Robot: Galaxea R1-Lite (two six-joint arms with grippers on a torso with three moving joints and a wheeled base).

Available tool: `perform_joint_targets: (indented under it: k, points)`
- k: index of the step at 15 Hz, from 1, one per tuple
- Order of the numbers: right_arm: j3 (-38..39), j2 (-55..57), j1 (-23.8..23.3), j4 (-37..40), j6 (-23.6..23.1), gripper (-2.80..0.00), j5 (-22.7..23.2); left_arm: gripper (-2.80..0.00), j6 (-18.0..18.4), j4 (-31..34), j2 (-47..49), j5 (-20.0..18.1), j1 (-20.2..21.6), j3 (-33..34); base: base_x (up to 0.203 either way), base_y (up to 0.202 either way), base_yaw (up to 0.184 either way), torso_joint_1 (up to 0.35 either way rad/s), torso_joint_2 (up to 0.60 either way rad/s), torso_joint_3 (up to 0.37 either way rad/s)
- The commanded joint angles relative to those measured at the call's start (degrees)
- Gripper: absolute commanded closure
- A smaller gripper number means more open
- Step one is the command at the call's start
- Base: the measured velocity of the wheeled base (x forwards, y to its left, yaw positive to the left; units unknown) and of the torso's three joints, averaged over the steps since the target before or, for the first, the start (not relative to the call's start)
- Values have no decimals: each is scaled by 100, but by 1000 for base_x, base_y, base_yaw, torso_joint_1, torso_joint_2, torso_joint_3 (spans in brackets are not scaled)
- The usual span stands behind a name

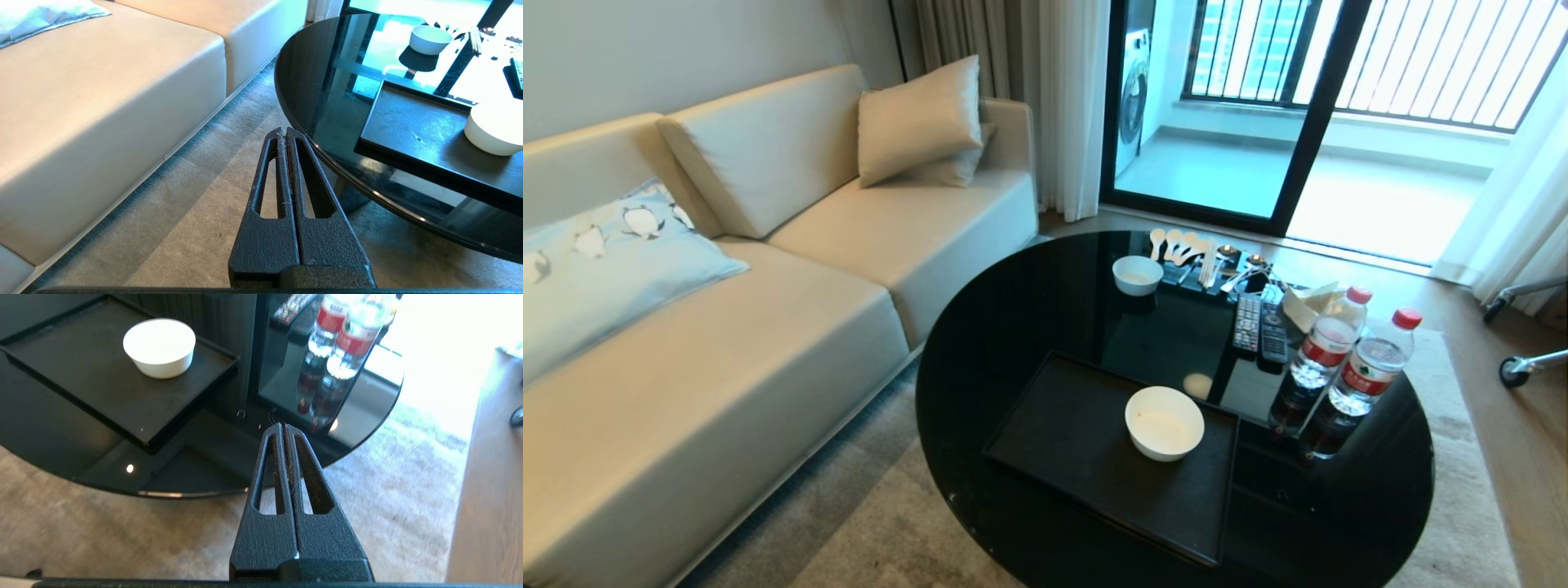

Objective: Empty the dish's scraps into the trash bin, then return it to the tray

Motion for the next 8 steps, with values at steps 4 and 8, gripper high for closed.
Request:
perform_joint_targets:
  k: [4, 8]
  points:
    - [16, -720, 1, -64, -60, 0, 10, 0, -4, -5, -2, 5, 0, 0, 0, 0, 0, 0, 0, 0]
    - [16, -720, 1, -55, 9, 0, 8, 0, -4, -5, -2, 5, 0, 0, 0, 0, 0, 0, 0, 0]
